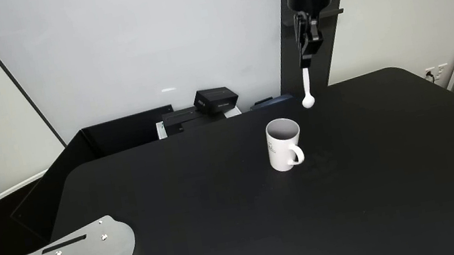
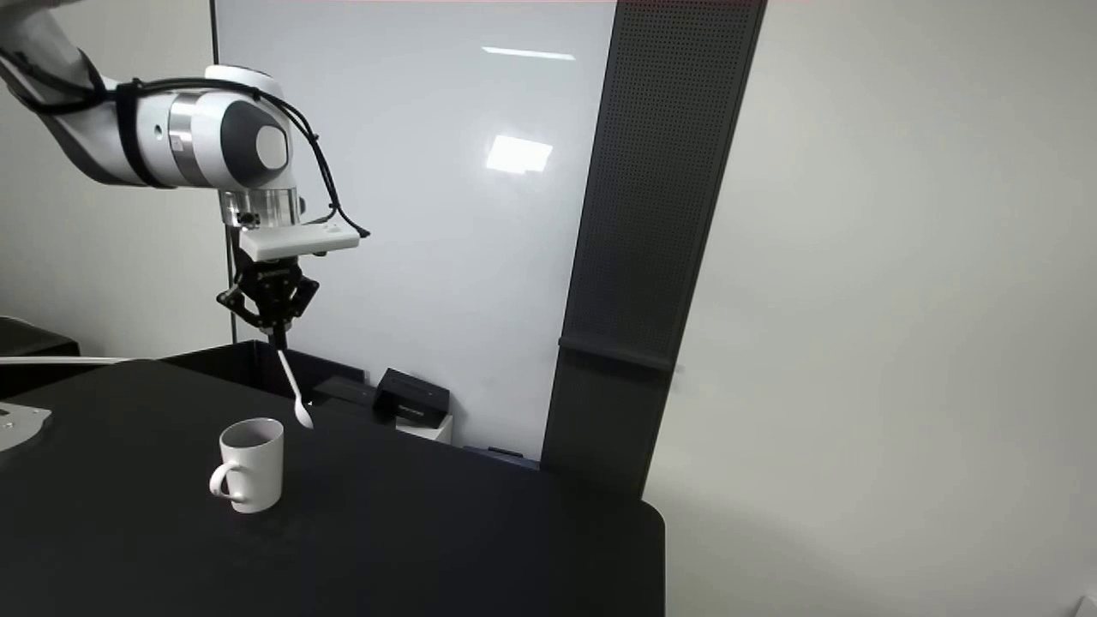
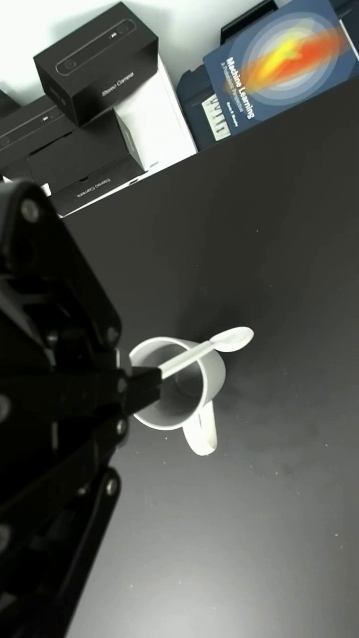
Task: Pick up the white spoon from the mug cup and put it on the table.
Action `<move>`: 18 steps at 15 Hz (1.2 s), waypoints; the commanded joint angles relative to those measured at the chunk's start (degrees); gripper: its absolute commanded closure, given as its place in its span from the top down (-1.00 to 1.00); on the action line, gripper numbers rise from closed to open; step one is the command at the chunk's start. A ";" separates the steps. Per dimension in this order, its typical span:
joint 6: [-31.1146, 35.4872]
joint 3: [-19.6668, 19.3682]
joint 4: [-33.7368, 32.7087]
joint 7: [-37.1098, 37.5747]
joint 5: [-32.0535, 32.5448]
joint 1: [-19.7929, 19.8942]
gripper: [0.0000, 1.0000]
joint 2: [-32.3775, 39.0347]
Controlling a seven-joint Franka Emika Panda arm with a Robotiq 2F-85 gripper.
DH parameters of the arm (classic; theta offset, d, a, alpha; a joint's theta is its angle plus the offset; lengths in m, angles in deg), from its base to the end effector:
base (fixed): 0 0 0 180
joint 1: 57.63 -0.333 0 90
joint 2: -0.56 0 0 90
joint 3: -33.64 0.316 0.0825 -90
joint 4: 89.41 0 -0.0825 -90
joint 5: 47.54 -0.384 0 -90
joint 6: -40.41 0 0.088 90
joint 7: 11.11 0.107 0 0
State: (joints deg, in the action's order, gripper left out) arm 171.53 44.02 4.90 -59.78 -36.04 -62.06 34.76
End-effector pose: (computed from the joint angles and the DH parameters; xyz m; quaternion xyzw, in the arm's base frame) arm 0.6731 0.1572 0.2760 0.8241 0.5651 0.0201 0.0345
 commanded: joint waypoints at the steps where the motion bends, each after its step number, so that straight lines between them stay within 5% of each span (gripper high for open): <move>1: 6.87 -1.14 7.36 -2.01 1.80 1.14 -0.99 -2.33; 10: 49.94 -3.58 26.43 -4.13 10.89 4.34 -0.99 -0.66; 18: 66.11 -9.10 33.22 -3.54 15.91 2.83 -0.99 3.79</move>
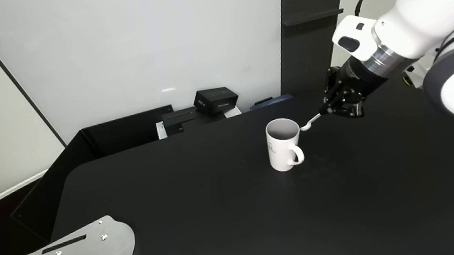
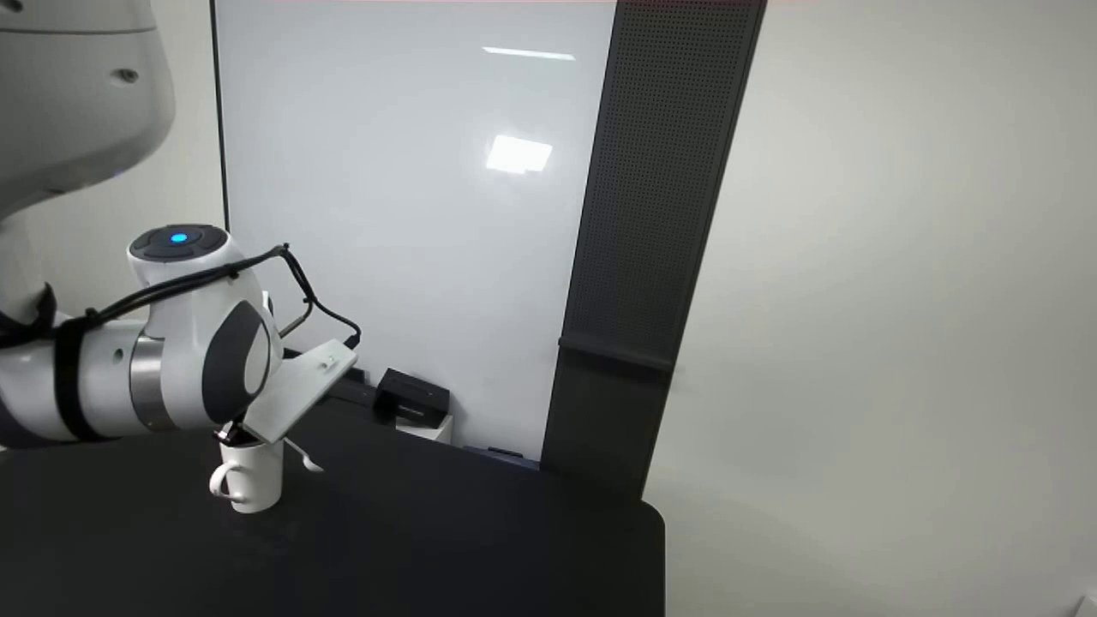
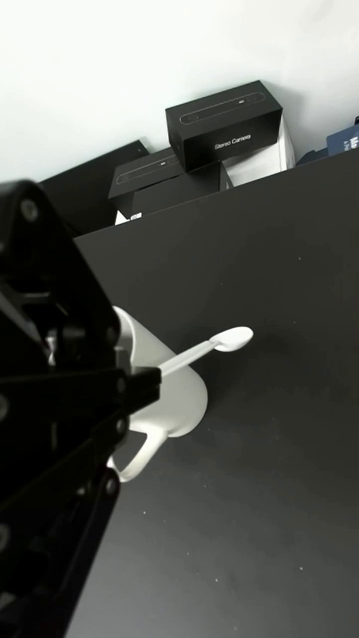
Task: Pick up the white spoon from the mug cup and put it on the table.
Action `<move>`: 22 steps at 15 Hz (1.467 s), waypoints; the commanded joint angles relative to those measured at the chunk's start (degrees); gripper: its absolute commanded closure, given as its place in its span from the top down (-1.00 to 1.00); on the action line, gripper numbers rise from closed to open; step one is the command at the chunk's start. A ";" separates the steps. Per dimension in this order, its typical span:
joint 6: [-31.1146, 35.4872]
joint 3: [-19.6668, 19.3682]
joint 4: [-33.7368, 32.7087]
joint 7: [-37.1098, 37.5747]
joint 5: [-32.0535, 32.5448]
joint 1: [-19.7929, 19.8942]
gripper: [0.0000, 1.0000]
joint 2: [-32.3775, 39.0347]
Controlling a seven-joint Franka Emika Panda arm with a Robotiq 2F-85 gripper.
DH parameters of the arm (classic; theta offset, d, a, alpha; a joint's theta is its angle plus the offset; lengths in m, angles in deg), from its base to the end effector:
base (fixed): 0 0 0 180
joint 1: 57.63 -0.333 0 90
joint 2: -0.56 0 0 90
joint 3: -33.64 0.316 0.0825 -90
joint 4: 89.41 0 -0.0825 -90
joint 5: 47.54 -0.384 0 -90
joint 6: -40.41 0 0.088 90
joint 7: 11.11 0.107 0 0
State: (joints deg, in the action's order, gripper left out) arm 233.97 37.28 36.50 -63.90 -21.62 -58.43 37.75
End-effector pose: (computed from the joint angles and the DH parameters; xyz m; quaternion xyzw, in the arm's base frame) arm 0.5622 0.0922 0.1431 0.7244 0.6380 0.2419 0.0979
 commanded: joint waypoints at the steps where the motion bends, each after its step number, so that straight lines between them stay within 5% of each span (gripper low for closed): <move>1: 4.54 -3.23 1.72 0.65 1.34 -1.19 -0.99 1.56; 4: 7.69 -6.77 1.57 0.49 -0.15 -3.85 -0.99 4.14; 16: 4.37 -8.22 -4.18 0.85 -0.19 -4.96 -0.99 9.28; 17: 4.43 -8.67 -3.61 0.93 -0.39 -5.36 -0.47 9.57; 22: -1.32 -6.49 -2.79 2.55 0.34 -3.57 0.07 8.41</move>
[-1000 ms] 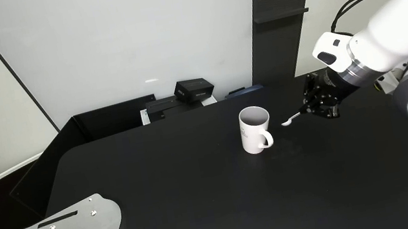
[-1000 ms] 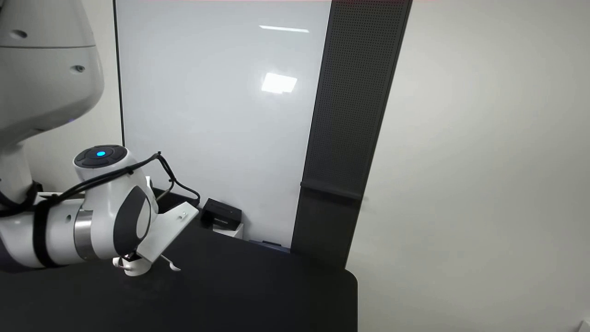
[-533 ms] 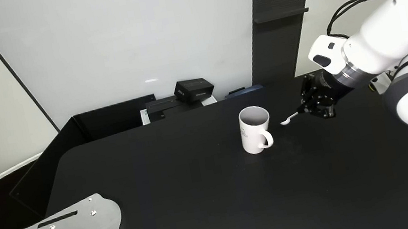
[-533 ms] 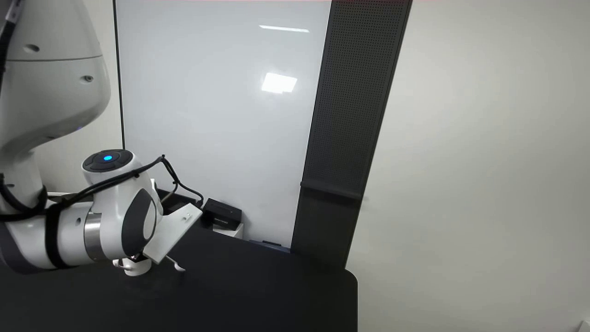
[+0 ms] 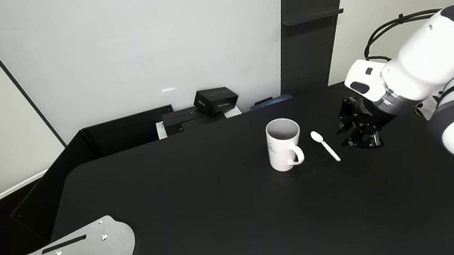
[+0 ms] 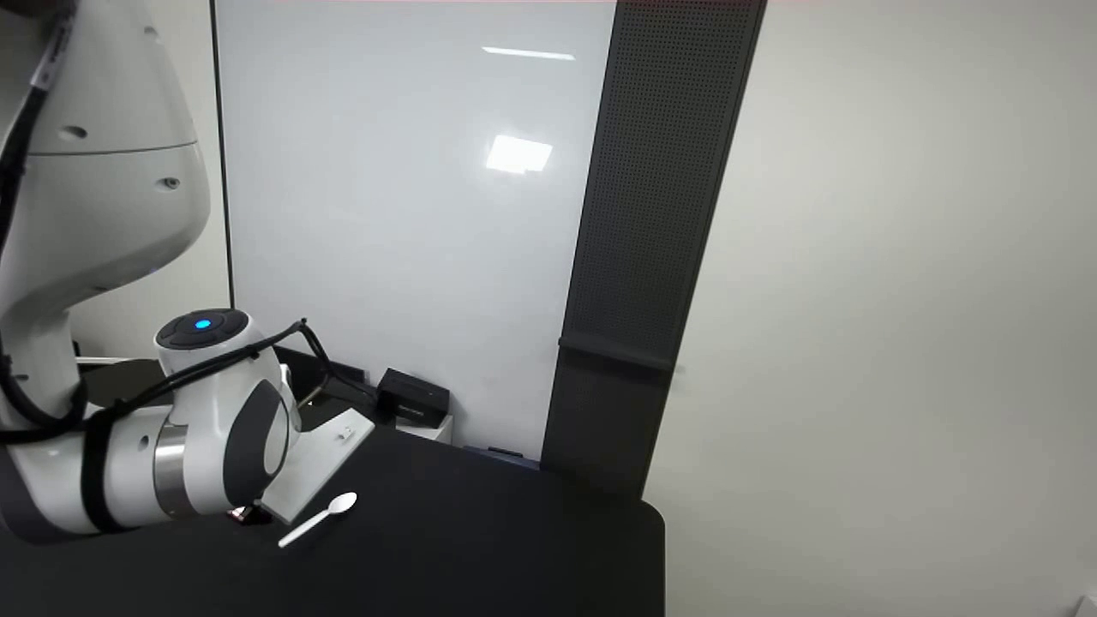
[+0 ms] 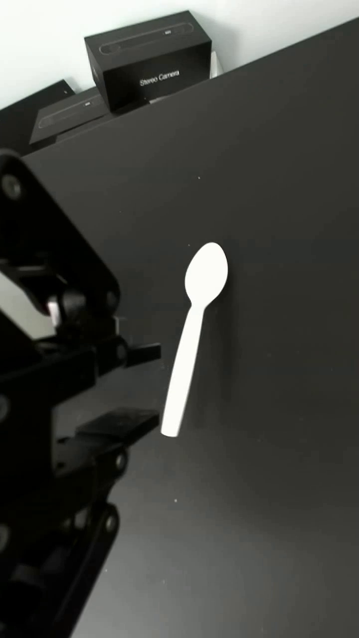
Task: Pick up the white spoon from the mug cup and put it on the table.
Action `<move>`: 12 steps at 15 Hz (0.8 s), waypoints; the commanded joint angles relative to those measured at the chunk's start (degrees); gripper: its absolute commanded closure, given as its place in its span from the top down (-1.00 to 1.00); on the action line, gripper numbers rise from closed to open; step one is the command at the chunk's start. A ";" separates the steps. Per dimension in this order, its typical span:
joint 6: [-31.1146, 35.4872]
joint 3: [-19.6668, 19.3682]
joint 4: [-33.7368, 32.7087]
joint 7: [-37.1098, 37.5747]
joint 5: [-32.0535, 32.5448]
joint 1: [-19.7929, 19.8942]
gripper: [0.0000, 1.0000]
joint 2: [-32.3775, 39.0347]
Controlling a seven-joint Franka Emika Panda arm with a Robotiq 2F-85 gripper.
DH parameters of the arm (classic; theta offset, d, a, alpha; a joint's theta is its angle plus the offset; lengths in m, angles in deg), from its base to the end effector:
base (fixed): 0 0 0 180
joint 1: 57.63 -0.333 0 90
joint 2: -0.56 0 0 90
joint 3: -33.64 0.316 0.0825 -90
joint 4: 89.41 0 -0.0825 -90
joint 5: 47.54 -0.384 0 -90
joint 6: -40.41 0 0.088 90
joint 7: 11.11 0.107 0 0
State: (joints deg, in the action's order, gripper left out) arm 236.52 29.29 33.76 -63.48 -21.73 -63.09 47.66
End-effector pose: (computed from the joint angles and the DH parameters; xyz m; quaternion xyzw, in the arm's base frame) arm 0.5468 0.0586 0.0617 0.7376 0.6409 0.1866 0.1023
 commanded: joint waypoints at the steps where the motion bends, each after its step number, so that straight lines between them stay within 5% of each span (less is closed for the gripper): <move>1: -6.13 2.35 -0.13 2.58 0.53 1.58 0.22 -2.26; 7: -29.05 14.22 -1.60 0.43 -1.80 9.04 0.97 -9.14; 11: -41.45 17.38 -3.64 -2.39 -7.45 9.92 1.00 -12.74; 12: -37.16 15.59 -3.43 -1.68 -6.55 8.49 1.00 -10.91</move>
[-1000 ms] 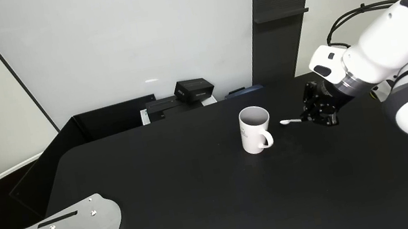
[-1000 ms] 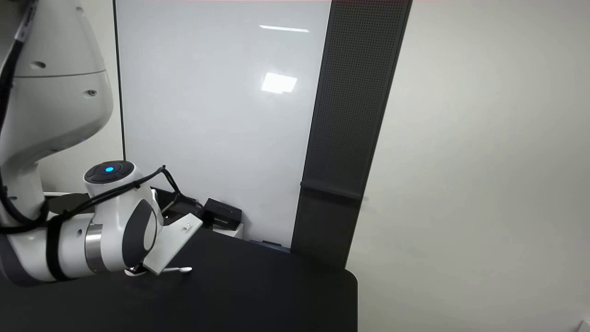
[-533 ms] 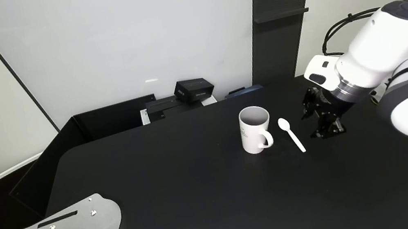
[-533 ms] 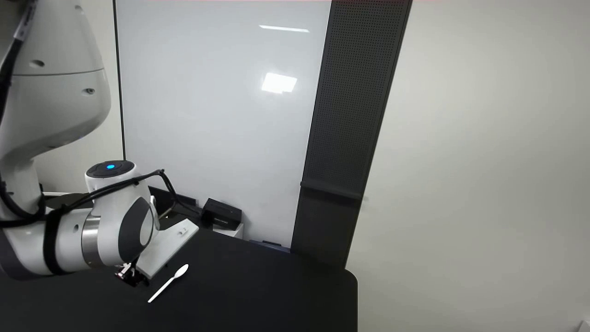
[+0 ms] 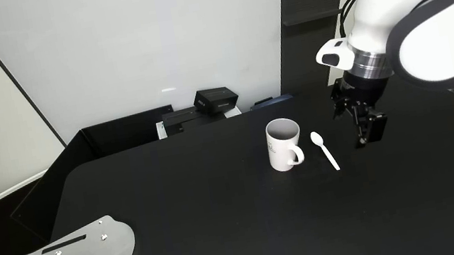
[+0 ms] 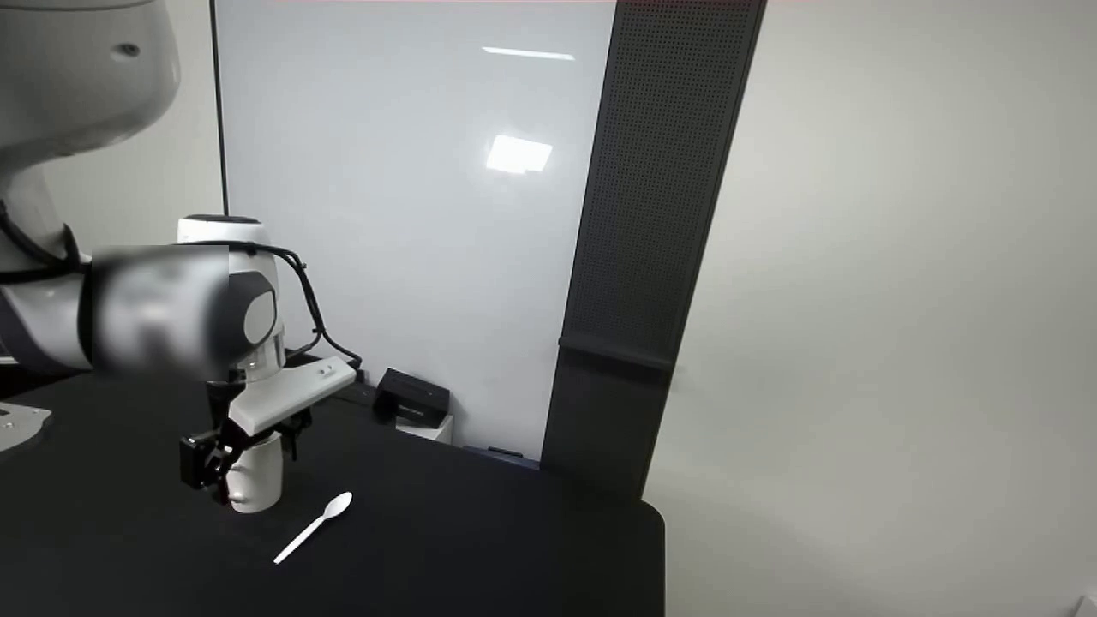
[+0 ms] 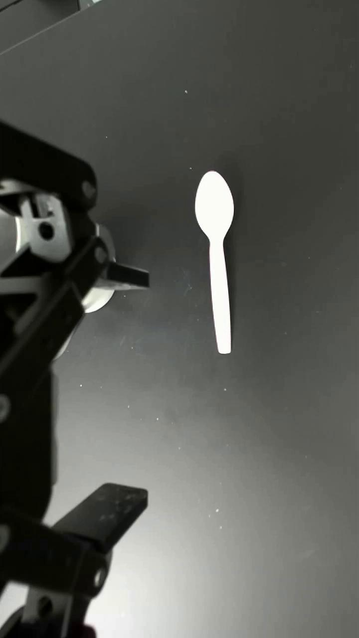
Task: Pick up the white spoon from the mug cup and put it on the table.
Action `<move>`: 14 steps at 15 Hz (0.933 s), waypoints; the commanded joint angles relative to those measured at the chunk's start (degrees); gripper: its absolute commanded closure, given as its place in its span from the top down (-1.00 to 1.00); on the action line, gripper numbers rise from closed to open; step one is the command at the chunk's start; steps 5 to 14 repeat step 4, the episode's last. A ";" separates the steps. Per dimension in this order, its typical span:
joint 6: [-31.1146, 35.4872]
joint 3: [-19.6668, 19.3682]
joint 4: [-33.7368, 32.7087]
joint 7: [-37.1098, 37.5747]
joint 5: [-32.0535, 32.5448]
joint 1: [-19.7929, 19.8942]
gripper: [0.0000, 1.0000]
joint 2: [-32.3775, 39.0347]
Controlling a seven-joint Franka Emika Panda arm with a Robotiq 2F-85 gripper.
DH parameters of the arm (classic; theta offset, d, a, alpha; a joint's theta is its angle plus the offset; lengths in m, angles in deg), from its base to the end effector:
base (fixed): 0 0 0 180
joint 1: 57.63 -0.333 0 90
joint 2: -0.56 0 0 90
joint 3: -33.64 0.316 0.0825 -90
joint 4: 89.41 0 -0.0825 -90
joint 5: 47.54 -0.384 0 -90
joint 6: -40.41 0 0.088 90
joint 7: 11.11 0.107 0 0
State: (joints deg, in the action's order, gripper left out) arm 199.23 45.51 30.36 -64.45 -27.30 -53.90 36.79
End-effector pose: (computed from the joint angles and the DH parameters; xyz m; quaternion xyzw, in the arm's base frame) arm 0.5706 0.0994 0.1276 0.7785 0.6264 0.0324 0.0233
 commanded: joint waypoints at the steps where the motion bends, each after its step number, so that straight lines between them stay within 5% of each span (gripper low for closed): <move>1: -1.96 -0.37 -0.29 -1.22 -1.91 -0.79 1.00 -0.91; 14: -3.17 -0.22 -0.32 -1.47 -2.37 -0.85 1.00 -1.52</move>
